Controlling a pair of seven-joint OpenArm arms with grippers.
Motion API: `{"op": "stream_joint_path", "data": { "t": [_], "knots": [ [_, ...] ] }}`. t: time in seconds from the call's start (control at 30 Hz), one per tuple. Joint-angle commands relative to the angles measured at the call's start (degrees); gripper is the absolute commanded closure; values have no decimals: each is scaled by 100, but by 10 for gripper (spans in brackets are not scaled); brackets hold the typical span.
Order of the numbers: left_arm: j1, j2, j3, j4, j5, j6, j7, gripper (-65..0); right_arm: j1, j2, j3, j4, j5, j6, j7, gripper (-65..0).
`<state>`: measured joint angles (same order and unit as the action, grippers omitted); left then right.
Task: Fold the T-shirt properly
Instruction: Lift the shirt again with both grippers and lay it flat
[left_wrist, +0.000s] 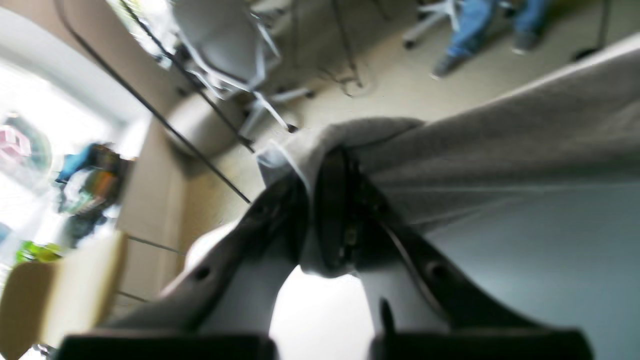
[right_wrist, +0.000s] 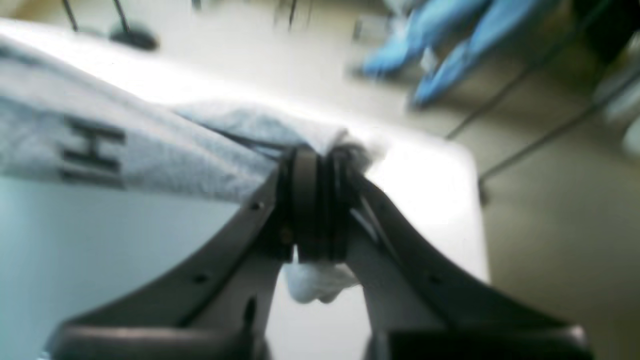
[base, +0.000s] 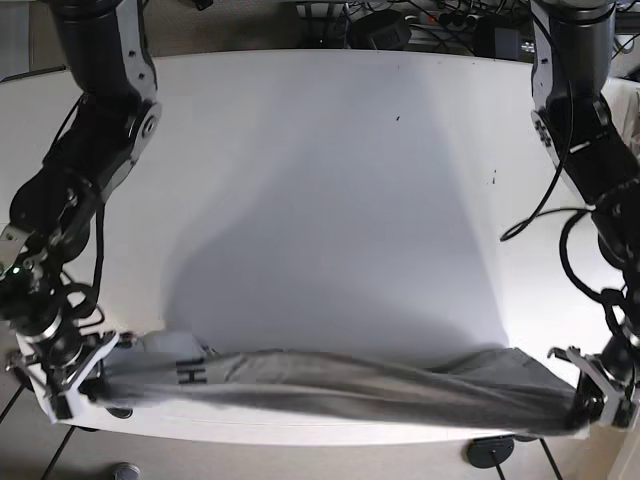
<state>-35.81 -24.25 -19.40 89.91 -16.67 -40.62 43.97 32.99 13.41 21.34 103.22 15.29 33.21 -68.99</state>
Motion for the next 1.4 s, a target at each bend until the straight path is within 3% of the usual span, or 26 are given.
{"op": "stream_joint_path", "data": {
  "t": [0.03,0.17,0.3,0.5,0.63,1.03,1.1,1.2,1.23,1.3,1.4],
  "knots": [
    [720,-138,-271,367,-184,62,-172,-4,-640,-35,209,425,58,-2,249,-19],
    [2372,-6,-746,860,-527,62,-181,-4,-1976,-308,622,592,58,24,249,-19],
    [3594,311,-1247,1123,-571,62,-181,-4,-2829,-475,938,592,58,261,257,-19],
    [5019,865,-2003,1607,-580,62,-181,-4,-3945,-519,1202,856,58,270,257,-19],
    [5071,917,-2144,1387,-536,62,-199,-4,-4156,-528,1202,821,58,463,275,-19],
    [4456,460,-2082,227,-527,62,-208,-18,-4367,-343,1202,417,58,472,547,-21],
    [4482,443,-1994,148,-518,62,-190,-151,-4517,-352,1176,417,58,472,530,-71],
    [4500,460,-2012,262,-184,62,-181,-376,-4675,-352,1184,496,58,543,530,-293],
    [4500,460,-2012,271,-78,62,-181,-407,-4728,-352,1202,540,58,679,530,-380],
    [4518,460,-2029,262,-17,62,-181,-414,-4930,-334,1220,680,58,679,530,-537],
    [4843,434,-2381,807,-245,62,-181,-414,-5123,-369,1852,953,383,679,363,-552]
  ]
}}
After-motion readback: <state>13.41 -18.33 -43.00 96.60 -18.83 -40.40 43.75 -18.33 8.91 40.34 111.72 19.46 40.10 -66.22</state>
